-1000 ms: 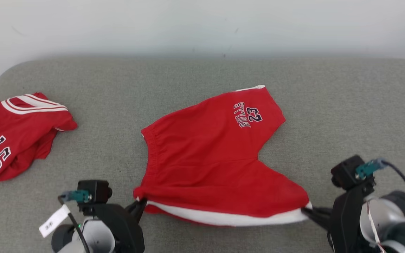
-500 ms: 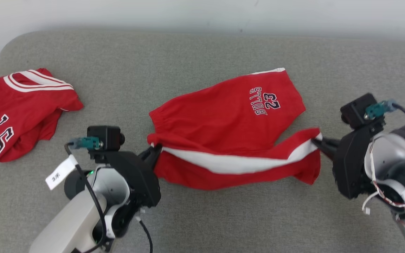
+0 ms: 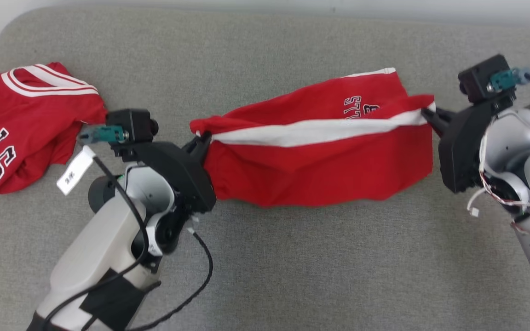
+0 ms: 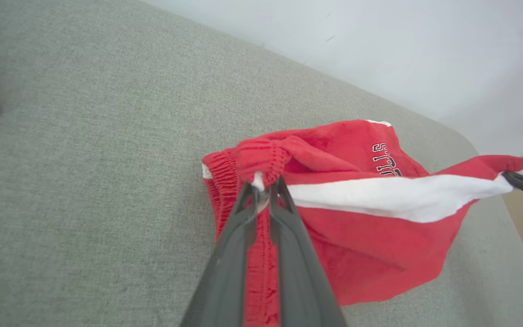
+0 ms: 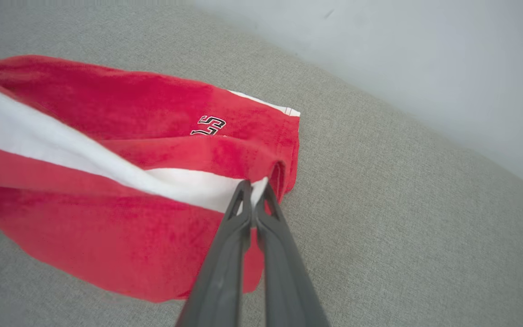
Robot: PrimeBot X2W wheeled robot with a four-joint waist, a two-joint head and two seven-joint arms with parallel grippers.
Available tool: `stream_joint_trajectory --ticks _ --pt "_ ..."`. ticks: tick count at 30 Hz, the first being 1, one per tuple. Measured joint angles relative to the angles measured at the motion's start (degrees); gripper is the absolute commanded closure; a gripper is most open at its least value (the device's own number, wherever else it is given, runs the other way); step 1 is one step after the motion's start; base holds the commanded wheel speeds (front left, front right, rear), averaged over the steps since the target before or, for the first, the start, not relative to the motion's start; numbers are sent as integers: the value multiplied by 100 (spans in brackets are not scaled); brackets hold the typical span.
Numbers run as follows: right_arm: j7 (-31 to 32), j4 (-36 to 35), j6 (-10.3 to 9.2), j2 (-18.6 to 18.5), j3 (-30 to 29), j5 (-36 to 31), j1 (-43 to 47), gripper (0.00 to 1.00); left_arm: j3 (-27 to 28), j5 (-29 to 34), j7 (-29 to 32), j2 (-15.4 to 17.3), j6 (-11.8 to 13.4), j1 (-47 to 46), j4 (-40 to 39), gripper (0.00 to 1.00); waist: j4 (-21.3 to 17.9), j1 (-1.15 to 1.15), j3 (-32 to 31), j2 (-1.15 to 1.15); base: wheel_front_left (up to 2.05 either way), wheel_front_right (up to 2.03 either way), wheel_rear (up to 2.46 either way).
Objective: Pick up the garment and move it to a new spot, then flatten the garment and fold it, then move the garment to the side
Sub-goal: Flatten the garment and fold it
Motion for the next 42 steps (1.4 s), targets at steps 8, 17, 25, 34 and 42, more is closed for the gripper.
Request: stream_joint_trajectory --ticks 8,17,25,34,42 --pt "-535 810 0 221 99 -188 -744 100 143 -64 -105 -236 -98 -463 547 100 29 0 236 0 0 0 0" --pt "-1167 1939 0 417 234 -311 -1578 100 199 -203 -288 -458 -257 -783 1101 100 106 -1 448 0 0 0 0" --pt "-1707 2709 0 627 400 -308 -1974 38 140 -160 -558 -615 -405 -1109 1506 0 231 -1 591 0 0 0 0" --pt "-2442 3353 0 751 563 -291 -2332 0 58 -78 -1000 -725 -615 -1369 1815 0 343 -1 668 0 0 0 0" --pt "-3065 3877 1 858 388 -406 -2495 0 47 111 -1827 -677 -1014 -1427 1876 0 369 -1 530 -1 0 0 0"
